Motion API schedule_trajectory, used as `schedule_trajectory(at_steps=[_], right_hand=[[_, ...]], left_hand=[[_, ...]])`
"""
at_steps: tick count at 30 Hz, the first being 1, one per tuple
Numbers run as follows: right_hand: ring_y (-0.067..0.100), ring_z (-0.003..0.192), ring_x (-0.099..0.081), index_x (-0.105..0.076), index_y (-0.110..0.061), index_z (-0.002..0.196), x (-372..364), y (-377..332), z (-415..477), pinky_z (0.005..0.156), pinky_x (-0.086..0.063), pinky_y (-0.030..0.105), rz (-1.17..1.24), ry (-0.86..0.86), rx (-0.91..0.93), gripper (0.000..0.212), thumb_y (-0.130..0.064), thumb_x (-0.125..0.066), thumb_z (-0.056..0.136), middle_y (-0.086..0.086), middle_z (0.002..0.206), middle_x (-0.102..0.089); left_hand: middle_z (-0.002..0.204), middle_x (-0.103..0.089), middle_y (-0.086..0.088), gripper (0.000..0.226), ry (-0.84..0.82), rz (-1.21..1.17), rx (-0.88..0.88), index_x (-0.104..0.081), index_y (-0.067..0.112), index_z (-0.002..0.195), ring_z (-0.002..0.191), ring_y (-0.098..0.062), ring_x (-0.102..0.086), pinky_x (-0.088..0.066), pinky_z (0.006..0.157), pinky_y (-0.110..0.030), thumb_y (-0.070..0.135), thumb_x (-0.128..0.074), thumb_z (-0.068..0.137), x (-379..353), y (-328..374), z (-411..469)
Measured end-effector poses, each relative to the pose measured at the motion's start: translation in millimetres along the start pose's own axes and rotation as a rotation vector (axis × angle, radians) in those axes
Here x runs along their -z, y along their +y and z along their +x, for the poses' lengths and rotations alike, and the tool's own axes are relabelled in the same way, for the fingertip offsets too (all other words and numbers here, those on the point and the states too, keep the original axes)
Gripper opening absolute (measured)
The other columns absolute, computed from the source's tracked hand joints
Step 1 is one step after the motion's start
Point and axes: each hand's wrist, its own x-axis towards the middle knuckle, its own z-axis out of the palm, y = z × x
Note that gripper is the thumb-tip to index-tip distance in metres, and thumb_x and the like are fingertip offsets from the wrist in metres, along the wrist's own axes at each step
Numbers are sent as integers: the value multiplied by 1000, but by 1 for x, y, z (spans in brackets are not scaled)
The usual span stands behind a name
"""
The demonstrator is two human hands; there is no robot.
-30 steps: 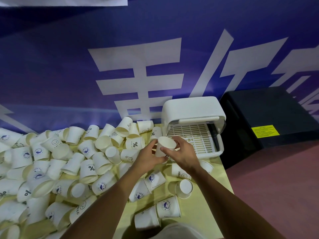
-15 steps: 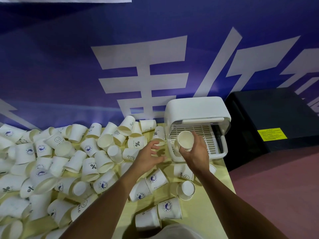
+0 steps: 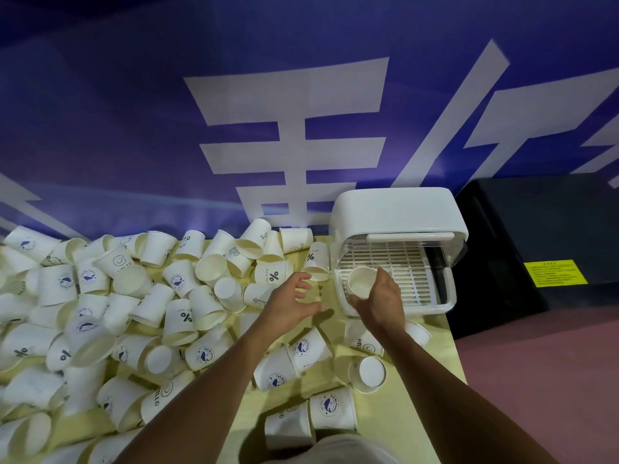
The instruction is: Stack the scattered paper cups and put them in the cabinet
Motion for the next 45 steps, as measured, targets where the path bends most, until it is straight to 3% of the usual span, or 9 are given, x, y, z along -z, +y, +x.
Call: schedule_trajectory(at_steps=[5,10,15,20,23,26,35,40,45], right_hand=[[26,120,-53,-59,-11,128,12,-29,-13,98,-42,35,19,-1,178,41,-27,-63,91,8,127,-61],[18,104,-64,-65,-14,125,4,-81,-33,91,-52,36,64,-122,328,35,-29,-64,93,1,122,-66],[14,102,-64,-64,-15,129,-37,-142,-68,89,-51,31,70,-195,448,38,-26,-67,93,0,128,-66],[17,108,-63,-60,-15,133,-89,-184,-110,89,-47,28,40,-278,515,42,-23,-67,93,3,133,-63],[19,119,-59,-56,-14,139,-115,-207,-131,96,-43,27,4,-333,549,48,-23,-66,93,3,139,-58],[20,128,-54,-52,-15,142,-136,-229,-152,102,-39,28,-27,-398,615,53,-22,-68,92,3,144,-56],[23,126,-54,-51,-13,143,-184,-287,-203,105,-43,35,-27,-577,785,57,-28,-70,91,7,141,-56],[23,126,-54,-50,-15,144,-214,-315,-239,104,-45,38,-51,-662,847,58,-28,-69,91,7,139,-55],[22,130,-51,-46,-16,147,-254,-359,-260,107,-42,35,-102,-720,895,60,-28,-69,92,6,144,-52]], left_hand=[[116,-61,12,52,25,-2,-36,-56,28,125,106,-7,-61,-49,84,-19,28,-81,79,15,1,-5],[109,-67,7,30,71,-30,-80,-65,24,113,101,-10,-64,-50,79,-14,25,-74,85,54,-5,-28],[103,-68,6,22,137,-64,-73,-65,20,110,89,-3,-63,-47,72,-7,20,-69,88,110,-31,-65],[96,-69,9,15,247,-95,-52,-67,25,103,90,-7,-67,-56,84,-26,22,-66,88,162,-78,-101],[96,-70,7,15,319,-102,-43,-69,20,103,88,-3,-66,-54,77,-19,20,-66,88,191,-104,-127],[101,-71,6,12,410,-141,-17,-68,27,98,94,-4,-67,-57,82,-26,20,-66,88,217,-128,-156],[92,-69,8,10,684,-94,81,-69,17,100,92,-9,-67,-52,82,-18,15,-70,90,261,-188,-256],[87,-69,13,10,848,-207,137,-72,15,92,81,8,-63,-47,75,-10,7,-68,88,284,-218,-297],[83,-67,15,13,933,-255,158,-71,6,94,77,8,-61,-47,74,-10,-2,-63,88,329,-253,-314]])
